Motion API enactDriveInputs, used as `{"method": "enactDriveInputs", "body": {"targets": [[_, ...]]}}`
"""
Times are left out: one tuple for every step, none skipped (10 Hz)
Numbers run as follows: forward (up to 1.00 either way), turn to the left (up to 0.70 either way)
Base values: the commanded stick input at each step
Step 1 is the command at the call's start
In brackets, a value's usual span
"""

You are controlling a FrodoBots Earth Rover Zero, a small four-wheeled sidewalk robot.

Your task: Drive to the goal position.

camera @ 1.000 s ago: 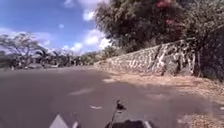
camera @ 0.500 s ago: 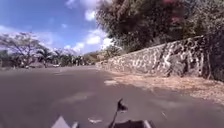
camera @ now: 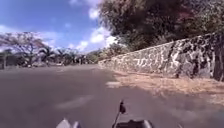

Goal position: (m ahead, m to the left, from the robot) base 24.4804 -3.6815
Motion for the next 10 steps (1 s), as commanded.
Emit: {"method": "enactDriveInputs", "body": {"targets": [[0.7,0.0],[0.7,0.0],[0.7,0.0],[0.7,0.0],[0.7,0.0],[0.7,0.0],[0.7,0.0],[0.7,0.0],[0.7,0.0],[0.7,0.0]]}}
